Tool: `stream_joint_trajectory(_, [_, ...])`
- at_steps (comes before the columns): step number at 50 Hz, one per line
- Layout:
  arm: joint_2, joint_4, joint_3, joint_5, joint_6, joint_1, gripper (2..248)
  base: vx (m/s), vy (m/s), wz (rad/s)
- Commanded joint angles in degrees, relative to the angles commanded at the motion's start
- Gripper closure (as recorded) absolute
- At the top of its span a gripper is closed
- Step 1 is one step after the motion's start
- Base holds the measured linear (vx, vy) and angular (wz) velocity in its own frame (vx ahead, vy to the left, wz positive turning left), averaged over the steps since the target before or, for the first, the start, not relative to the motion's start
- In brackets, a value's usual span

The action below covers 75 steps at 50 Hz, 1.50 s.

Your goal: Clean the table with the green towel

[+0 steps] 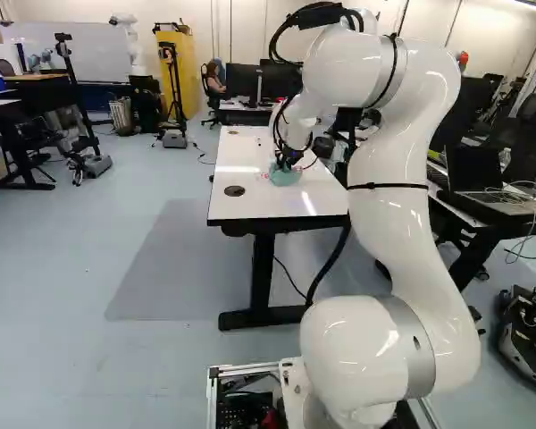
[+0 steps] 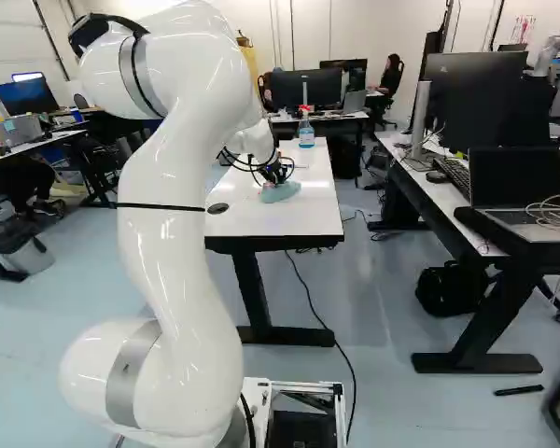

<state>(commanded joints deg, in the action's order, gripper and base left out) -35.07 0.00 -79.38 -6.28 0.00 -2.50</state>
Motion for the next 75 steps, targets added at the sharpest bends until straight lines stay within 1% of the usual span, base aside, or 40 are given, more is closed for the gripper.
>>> stream_joint_trajectory(7, [-1.02,0.00,-1.42,0.00,0.00,0.54,208,0.000,0.000,0.000])
stream_joint_trajectory(20, [-2.17,0.00,-3.03,0.00,0.00,2.31,208,0.000,0.000,0.000])
stream_joint_trajectory(60, [-1.95,0.00,-2.73,0.00,0.00,8.24,208,0.000,0.000,0.000])
stream_joint_trajectory(75, [-0.89,0.00,-1.25,0.00,0.00,10.48,208,0.000,0.000,0.000])
